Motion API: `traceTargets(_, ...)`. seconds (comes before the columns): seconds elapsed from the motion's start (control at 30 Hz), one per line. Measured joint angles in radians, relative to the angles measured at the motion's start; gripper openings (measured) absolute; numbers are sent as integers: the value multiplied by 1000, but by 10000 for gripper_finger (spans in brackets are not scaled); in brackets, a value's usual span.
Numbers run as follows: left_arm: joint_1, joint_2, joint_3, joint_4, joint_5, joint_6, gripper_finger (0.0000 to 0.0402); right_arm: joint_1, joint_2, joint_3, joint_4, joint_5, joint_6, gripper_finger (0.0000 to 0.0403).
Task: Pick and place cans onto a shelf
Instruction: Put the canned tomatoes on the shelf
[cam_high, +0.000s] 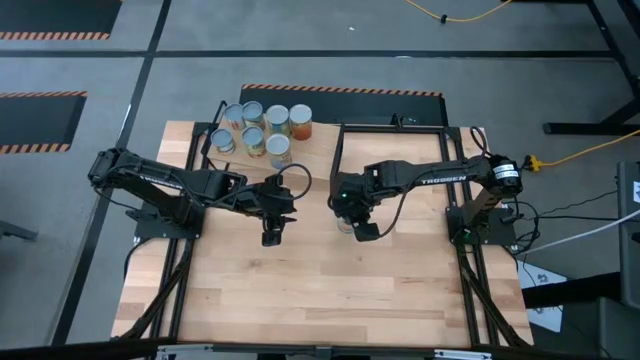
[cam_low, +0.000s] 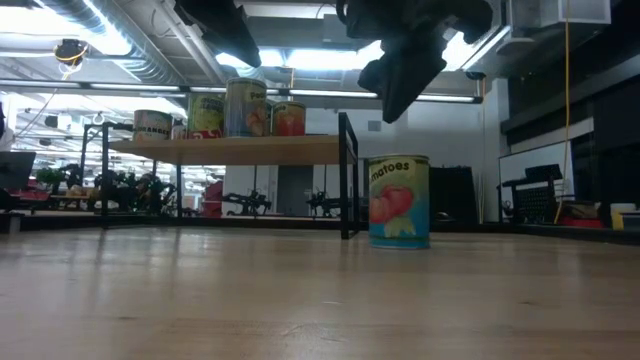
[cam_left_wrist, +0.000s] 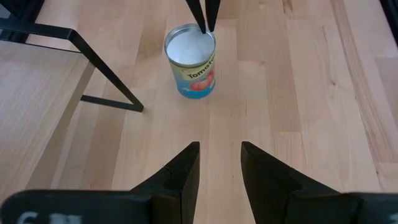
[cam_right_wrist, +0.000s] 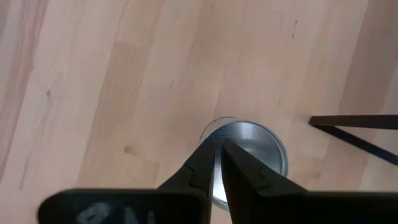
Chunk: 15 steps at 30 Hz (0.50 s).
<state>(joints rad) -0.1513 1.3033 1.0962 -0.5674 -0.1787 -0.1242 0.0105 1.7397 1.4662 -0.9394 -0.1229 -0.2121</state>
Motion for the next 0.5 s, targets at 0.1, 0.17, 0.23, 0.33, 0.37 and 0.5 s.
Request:
traceTargets(0.1,0,0,0,0,0,0,110,0,0,0,6,7,3,33)
traceTargets(0.17,0,0,0,0,0,0,110,0,0,0,20,24,0,33)
traceTargets(0.23,0,0,0,0,0,0,110,0,0,0,33,34,-1,33)
traceTargets(0.33,-2,0,0,0,9,-3,110,0,0,0,31,35,-1,33)
traceTargets(0.37,-2,0,0,0,11,-3,110,0,0,0,31,35,-1,33)
traceTargets(0.5,-2,0,0,0,11,-3,110,0,0,0,31,35,-2,33)
